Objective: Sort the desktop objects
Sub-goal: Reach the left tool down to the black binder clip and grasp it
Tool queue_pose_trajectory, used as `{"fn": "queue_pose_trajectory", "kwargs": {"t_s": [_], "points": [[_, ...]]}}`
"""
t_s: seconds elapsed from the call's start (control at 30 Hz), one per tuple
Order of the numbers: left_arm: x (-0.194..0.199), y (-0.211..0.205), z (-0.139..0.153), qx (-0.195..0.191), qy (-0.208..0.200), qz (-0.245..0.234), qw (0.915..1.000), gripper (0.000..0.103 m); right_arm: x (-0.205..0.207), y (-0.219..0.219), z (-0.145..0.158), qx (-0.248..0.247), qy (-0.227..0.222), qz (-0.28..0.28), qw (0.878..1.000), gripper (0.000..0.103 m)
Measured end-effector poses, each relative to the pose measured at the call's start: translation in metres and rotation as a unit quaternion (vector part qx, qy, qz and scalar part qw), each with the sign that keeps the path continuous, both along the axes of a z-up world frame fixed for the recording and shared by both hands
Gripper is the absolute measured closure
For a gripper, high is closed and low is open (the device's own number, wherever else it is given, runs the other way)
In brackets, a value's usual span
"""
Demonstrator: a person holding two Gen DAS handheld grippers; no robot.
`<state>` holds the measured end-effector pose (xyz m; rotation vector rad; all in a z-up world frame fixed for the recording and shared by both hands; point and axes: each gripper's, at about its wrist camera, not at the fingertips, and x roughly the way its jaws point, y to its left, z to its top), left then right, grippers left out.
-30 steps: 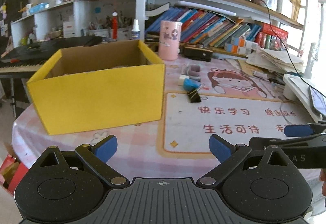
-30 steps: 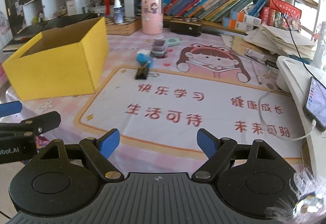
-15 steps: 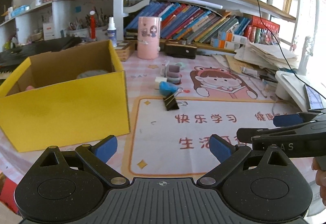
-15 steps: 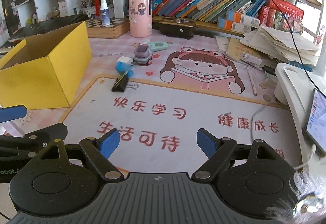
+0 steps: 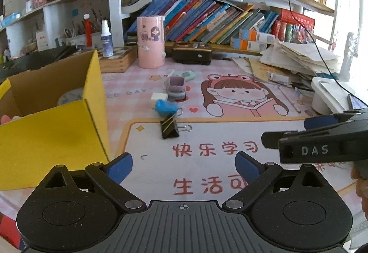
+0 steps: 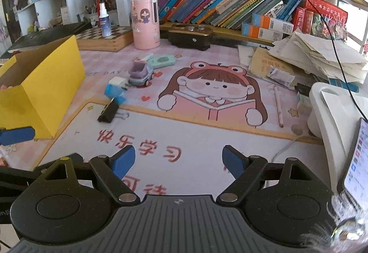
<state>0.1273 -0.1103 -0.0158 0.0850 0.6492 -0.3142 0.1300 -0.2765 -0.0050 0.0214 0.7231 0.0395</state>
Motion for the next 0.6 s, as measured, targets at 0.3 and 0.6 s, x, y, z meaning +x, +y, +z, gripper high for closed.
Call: {"fn": "queue_pose_trajectory", "kwargs": {"t_s": [0.3, 0.6], "points": [[0.018, -0.023, -0.008, 0.000, 0.012, 0.030, 0.9995, 0.019, 0.021, -0.029, 0.004, 0.025, -0.024, 0.016, 0.999, 0.023], [0.042, -0.037, -0.015, -0.002, 0.024, 0.072, 0.9971, 0.040, 0.036, -0.050, 0.006, 0.032, -0.036, 0.036, 0.998, 0.023]]}}
